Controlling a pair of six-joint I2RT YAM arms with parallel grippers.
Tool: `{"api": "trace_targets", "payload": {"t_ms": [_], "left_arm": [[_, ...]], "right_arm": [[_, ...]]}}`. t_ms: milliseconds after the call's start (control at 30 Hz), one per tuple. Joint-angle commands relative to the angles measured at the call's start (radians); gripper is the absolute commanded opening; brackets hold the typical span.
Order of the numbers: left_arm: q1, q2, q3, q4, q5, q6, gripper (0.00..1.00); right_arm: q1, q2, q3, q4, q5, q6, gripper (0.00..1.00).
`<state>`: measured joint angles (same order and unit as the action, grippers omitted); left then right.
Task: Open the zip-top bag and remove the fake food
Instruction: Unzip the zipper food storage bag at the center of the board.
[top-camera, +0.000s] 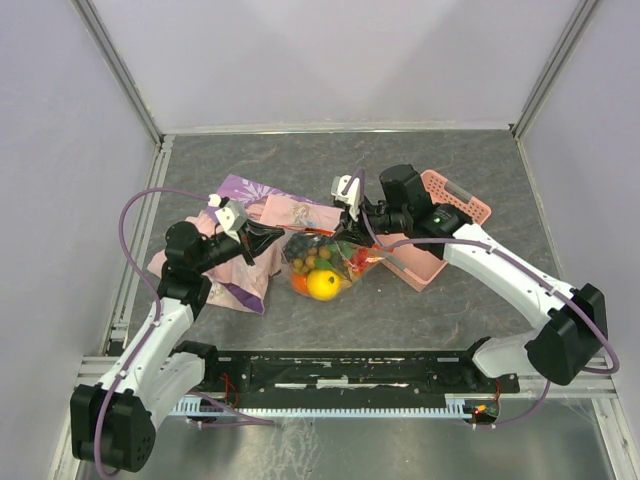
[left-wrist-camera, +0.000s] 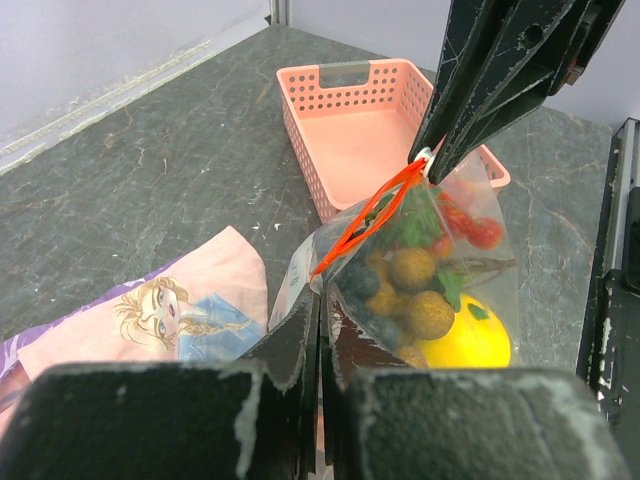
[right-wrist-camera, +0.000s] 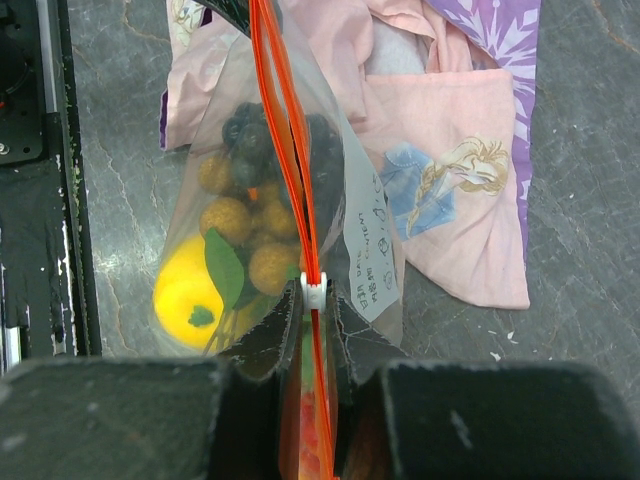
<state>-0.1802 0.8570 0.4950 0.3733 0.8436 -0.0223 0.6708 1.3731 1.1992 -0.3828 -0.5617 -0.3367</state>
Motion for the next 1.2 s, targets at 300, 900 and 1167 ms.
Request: {"api": "trace_targets", "payload": {"t_ms": [300,900,1167], "left_arm": [[0.023,-0.009,-0.002,0.062,-0.008,-0.037,0.03],[0.035,-0.001,-0.005,0.062,-0.024,-0.046,0.03],[0.043,0.008,-0.004,0.059,-0.041,-0.05,0.03]], "right_arm": [[-0.026,-0.09,-0.043,0.012,0.048,0.013,0.02],[-0.037,-0.125,-0.081,-0.035,0.122,0.018,0.02],[-0.042,-0.149,-0.108,-0.058,0.19,0.049,0.02]]}}
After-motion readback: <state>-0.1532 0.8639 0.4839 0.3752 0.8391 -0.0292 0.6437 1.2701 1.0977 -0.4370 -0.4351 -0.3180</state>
